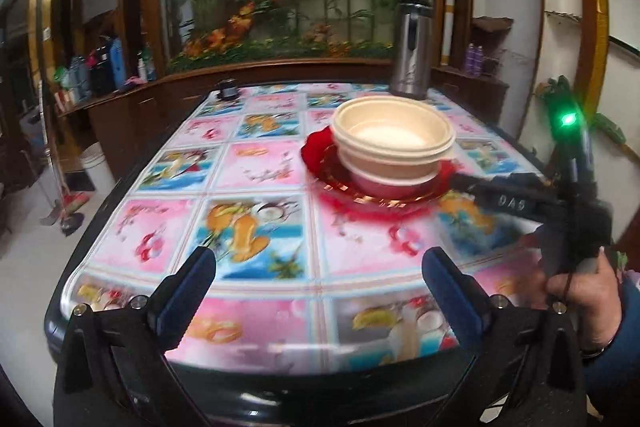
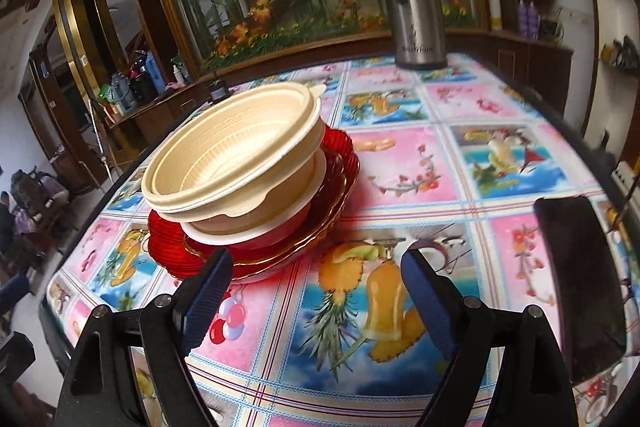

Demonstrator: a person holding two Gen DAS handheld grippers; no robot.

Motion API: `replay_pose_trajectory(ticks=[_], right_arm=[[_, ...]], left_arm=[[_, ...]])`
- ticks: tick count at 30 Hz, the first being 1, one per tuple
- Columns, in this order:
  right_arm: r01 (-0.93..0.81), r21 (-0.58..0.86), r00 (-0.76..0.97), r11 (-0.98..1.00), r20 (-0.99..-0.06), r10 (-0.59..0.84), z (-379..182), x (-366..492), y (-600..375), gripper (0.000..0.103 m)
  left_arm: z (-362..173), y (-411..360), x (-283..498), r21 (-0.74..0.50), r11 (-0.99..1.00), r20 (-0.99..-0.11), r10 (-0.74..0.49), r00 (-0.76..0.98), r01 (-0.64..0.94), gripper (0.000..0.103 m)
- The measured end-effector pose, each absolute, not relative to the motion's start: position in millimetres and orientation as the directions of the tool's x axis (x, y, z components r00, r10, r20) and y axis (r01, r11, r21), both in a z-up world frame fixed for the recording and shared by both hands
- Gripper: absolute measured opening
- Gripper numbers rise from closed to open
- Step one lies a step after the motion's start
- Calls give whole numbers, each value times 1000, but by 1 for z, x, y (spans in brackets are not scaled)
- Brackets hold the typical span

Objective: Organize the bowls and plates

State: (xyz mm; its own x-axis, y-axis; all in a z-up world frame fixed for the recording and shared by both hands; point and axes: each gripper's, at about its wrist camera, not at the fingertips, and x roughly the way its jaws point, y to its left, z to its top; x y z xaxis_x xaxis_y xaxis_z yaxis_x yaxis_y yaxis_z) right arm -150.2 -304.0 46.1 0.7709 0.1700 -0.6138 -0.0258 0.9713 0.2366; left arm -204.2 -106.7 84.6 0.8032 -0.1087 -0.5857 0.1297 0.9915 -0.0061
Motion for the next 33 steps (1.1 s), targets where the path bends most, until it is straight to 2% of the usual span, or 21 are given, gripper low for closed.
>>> replay_pose_trajectory(ticks=[9, 12, 15, 19, 25, 33], right_arm=[[11, 217, 791, 976, -599, 124, 50, -157, -305, 90], [9, 211, 791, 978, -600, 122, 50, -156, -303, 90], [6, 218, 790, 976, -599, 130, 50, -155, -304, 90], [2, 236, 791, 972, -595, 143, 49, -154, -307, 90], [-8, 252, 793, 968, -588, 159, 48, -153, -309, 90], [-28, 265, 806, 964, -564, 178, 49, -156, -309, 90]], left_arm=[[81, -105, -219, 42, 996, -628, -38, 777, 82, 103], [81, -100, -225, 69, 997, -600, 28, 800, 17, 103], [78, -89, -222, 56, 998, -626, 62, 778, -35, 103], [73, -79, -217, 7, 999, -640, 43, 767, -50, 103], [67, -93, -212, 115, 989, -612, 140, 778, -87, 103], [52, -125, -205, 260, 965, -596, 198, 778, -47, 103]])
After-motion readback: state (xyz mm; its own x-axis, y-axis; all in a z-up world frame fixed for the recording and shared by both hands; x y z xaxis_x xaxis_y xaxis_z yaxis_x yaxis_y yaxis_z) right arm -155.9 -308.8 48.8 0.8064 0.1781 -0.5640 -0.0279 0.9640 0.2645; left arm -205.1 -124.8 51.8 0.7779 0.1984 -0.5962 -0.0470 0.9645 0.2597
